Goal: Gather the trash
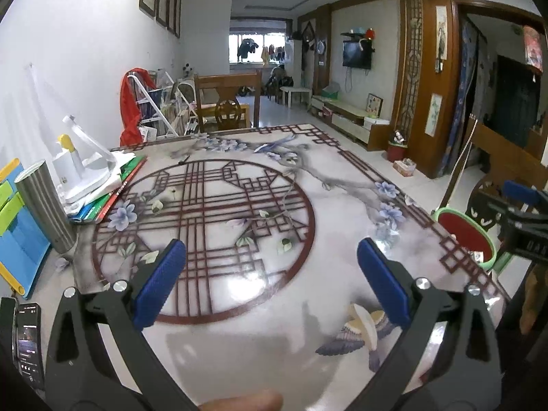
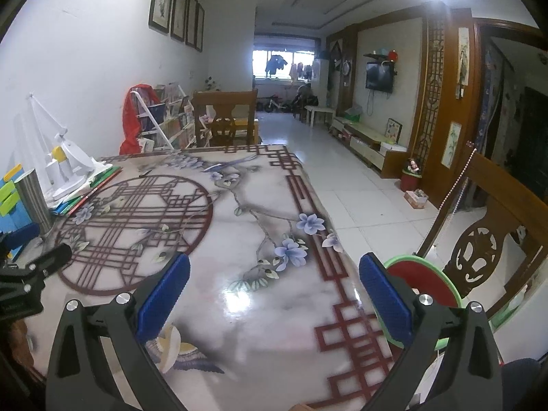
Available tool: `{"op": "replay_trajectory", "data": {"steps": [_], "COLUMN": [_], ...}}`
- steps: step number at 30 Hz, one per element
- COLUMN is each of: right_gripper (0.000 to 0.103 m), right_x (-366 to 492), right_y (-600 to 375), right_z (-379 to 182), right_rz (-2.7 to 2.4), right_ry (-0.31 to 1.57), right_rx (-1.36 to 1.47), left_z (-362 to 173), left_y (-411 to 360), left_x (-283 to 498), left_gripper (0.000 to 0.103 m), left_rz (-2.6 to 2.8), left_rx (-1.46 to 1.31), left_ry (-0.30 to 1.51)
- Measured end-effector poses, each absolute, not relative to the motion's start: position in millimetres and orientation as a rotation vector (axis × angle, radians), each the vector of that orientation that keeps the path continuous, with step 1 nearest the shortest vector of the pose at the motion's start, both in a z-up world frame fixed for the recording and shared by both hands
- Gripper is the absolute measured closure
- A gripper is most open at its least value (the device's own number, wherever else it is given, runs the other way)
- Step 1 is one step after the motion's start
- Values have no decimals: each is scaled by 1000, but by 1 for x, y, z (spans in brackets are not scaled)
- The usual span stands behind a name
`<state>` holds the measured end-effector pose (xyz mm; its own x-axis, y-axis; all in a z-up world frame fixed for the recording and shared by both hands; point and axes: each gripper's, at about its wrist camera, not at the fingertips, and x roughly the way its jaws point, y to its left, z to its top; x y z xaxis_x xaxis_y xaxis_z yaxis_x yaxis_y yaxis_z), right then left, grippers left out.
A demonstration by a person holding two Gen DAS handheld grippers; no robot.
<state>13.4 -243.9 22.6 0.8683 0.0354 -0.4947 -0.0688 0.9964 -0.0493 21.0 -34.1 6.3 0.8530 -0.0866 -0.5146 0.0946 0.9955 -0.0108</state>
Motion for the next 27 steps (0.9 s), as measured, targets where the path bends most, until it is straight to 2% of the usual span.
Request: {"op": "replay_trajectory", "data": {"steps": [27], "right_gripper": [7], "right_x": [20], "right_y": [-242], "right_z": [10], "right_rz": [49], "right_ry": [536], "right_rx": [-74], "left_z": [-2], "left_y": [-38], "left_x": [21], "left_gripper": [5], "left_rz": [-113], "left_rx": [-21], "left_ry": [565]}}
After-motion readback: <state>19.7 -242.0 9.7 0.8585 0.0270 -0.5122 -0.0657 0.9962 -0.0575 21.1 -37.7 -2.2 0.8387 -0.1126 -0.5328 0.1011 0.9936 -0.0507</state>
